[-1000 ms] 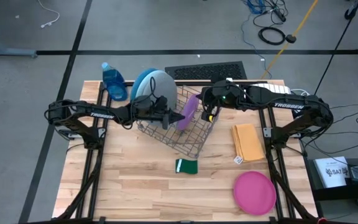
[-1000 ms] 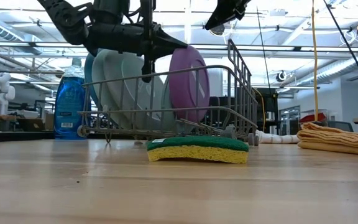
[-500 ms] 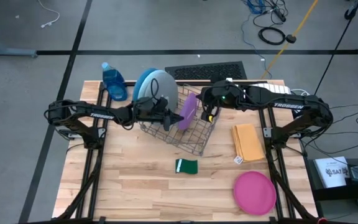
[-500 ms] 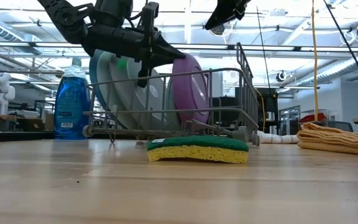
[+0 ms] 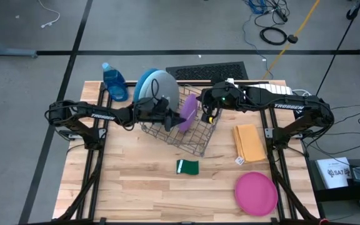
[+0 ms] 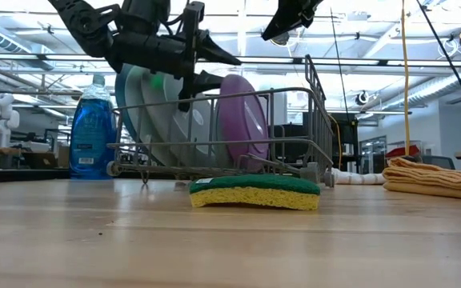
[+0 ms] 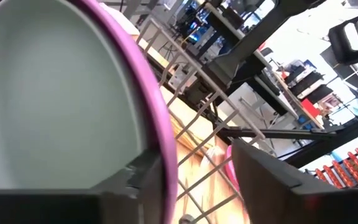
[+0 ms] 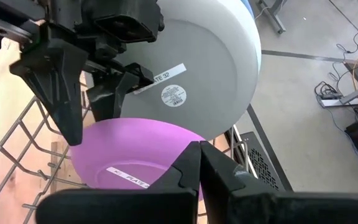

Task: Sort dishes
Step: Put the purple plate in the dish rack

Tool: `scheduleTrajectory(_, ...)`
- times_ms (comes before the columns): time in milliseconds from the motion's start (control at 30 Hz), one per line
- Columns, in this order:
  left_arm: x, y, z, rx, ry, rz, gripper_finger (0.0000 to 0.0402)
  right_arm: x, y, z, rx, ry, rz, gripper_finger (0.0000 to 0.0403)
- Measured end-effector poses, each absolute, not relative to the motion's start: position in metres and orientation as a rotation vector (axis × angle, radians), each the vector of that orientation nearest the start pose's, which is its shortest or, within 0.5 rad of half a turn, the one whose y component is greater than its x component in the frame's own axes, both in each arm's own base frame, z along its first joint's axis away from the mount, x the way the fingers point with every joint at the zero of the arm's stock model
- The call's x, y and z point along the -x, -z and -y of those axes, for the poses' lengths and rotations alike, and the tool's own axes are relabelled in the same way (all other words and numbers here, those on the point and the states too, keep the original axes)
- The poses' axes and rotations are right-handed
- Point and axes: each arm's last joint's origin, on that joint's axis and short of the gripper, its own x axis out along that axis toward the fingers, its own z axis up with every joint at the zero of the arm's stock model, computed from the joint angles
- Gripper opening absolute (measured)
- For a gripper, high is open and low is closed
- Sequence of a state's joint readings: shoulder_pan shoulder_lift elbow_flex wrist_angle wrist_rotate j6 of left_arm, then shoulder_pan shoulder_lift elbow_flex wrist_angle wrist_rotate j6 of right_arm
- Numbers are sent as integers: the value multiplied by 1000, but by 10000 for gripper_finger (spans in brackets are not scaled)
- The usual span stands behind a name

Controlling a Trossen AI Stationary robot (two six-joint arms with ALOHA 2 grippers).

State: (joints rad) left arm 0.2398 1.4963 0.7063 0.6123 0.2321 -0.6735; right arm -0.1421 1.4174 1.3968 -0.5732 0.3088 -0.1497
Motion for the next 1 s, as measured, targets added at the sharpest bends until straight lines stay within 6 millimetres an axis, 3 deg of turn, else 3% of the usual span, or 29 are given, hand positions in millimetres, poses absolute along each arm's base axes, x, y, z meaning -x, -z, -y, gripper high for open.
scheduleTrajectory(267, -302, -224, -69, 702, -58, -111, 261, -300, -366, 52, 189, 393, -633, 0)
scheduleTrajectory(667, -300, -228, -74, 678, -71, -87, 265, -300, -365, 52, 186, 393, -635, 0)
scheduleTrajectory(1000, -289, -247, -77, 607, -136, -23, 264, -300, -365, 52, 186, 393, -636, 0)
